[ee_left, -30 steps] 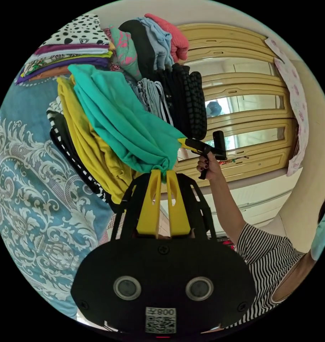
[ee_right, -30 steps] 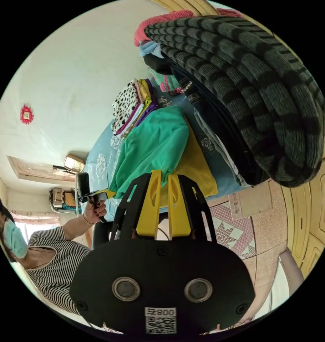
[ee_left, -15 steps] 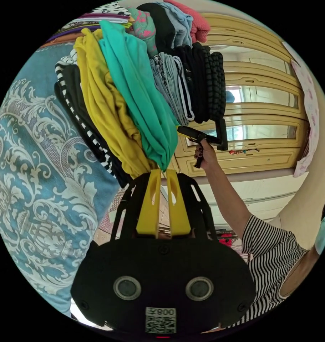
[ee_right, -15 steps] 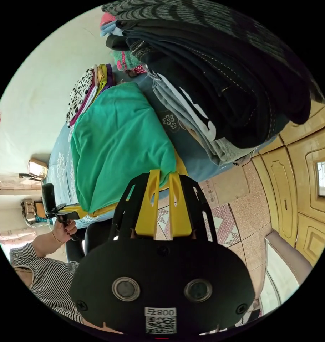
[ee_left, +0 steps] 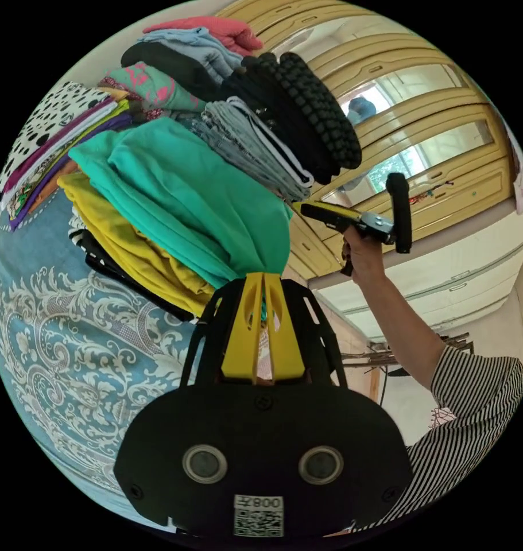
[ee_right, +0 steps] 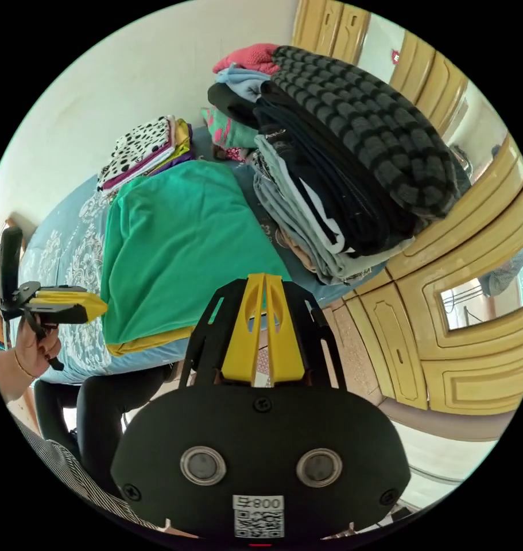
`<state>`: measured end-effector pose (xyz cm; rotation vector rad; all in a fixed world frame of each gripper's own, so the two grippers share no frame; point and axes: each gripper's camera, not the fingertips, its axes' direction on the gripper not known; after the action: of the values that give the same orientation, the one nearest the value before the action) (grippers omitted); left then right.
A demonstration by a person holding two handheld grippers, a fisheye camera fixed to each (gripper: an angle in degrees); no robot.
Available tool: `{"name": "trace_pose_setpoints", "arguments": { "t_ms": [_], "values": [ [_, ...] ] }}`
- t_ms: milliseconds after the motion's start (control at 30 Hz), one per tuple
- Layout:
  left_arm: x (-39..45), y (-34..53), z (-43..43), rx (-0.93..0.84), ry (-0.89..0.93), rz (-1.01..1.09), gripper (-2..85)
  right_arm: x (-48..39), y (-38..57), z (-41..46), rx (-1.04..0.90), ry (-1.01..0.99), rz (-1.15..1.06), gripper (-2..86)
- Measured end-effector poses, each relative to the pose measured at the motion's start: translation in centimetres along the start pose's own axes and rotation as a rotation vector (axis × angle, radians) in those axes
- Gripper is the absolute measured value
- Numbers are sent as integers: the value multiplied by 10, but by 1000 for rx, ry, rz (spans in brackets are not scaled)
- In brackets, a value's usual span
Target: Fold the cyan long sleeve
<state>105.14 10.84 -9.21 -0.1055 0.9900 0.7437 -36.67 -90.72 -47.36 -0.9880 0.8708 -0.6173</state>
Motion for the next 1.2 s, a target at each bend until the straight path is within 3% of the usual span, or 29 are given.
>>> {"name": "trace_pose_setpoints", "arguments": {
  "t_ms": [133, 267, 400, 500, 667, 800, 933, 1033, 1200],
  "values": [
    [-5, 2, 13, -2, 24, -35, 1, -19, -12, 73, -210, 59, -34, 1],
    [13, 10, -3, 55, 0, 44, 1, -18, -9, 65, -191, 79, -23, 0],
    [16, 12, 17, -17, -92, 82, 1, -23, 13, 24, -8, -24, 17, 0],
    [2, 16, 22, -14, -47, 41, 1, -48, 32, 19, 40, -184, -5, 0],
    [-6, 33, -1, 48, -62, 39, 1, -78, 47, 42, 20, -91, -36, 1],
    [-34, 48, -11, 53, -49, -20, 1, -65, 44, 44, 0, -151, 24, 1],
    [-76, 84, -49, 195, 32, -95, 2, -56, 52, 17, 125, -199, 99, 1],
    [-102, 106, -55, 206, 55, -147, 1, -74, 56, 7, 218, -262, 61, 1],
    [-118, 120, -50, 196, 72, -125, 1, -119, 40, 68, 6, -230, -16, 1]
  ]
}}
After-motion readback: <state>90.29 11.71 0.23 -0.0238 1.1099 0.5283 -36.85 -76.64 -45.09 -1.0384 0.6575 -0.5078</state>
